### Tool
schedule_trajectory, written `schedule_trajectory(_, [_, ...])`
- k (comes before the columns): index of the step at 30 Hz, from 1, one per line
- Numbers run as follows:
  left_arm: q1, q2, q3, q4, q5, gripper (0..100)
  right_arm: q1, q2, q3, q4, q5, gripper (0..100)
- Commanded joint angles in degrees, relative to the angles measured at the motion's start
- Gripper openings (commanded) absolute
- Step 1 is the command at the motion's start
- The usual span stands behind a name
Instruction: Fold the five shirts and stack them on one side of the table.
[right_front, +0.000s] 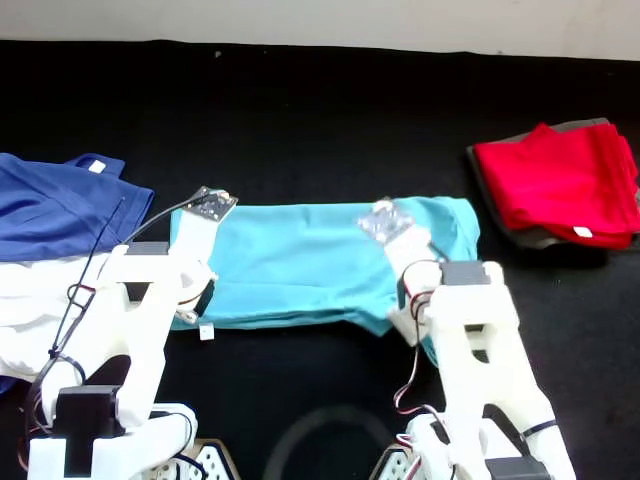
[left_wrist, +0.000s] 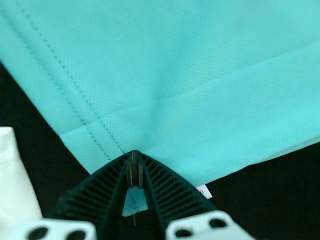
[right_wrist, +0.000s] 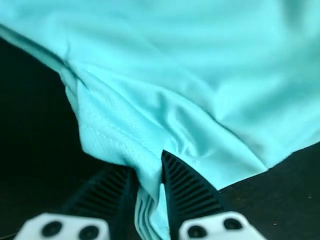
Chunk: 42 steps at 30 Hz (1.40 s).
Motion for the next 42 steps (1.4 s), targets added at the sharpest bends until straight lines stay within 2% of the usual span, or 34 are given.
schedule_trajectory(1, [-1.01,-0.22,0.22,-1.32,-0.44,1,0.75,-0.66,-6.9,-0.75,0.62,0.6])
schedule_trajectory(7, [-1.01,-0.22,0.22,-1.32,-0.44,1,0.66,14.11,-16.22,-5.76,0.35,0.7])
schedule_trajectory(9, [-1.01,-0.22,0.22,-1.32,-0.44,1,0.66,20.7,-21.41,-5.49,0.26,4.4])
schedule_trajectory(13, [-1.01,-0.22,0.22,-1.32,-0.44,1,0.66,32.4,-32.57,-3.12,-3.08,18.3])
schedule_trajectory(19, [-1.01,-0.22,0.22,-1.32,-0.44,1,0.84,45.32,-46.02,-2.68,-7.47,19.0])
schedule_trajectory(24, [-1.01,-0.22,0.22,-1.32,-0.44,1,1.01,43.91,-51.74,1.63,-13.01,19.0])
schedule_trajectory(30, [-1.01,-0.22,0.22,-1.32,-0.44,1,1.1,33.36,-52.7,11.82,-13.45,18.8])
schedule_trajectory(32, [-1.01,-0.22,0.22,-1.32,-0.44,1,1.1,29.85,-52.62,15.25,-13.45,15.6])
schedule_trajectory(35, [-1.01,-0.22,0.22,-1.41,-0.44,1,1.1,27.65,-52.62,18.24,-13.27,1.1])
schedule_trajectory(42, [-0.92,-0.22,0.22,-1.49,-0.44,1,4.44,33.1,-52.18,19.47,-13.45,0.7])
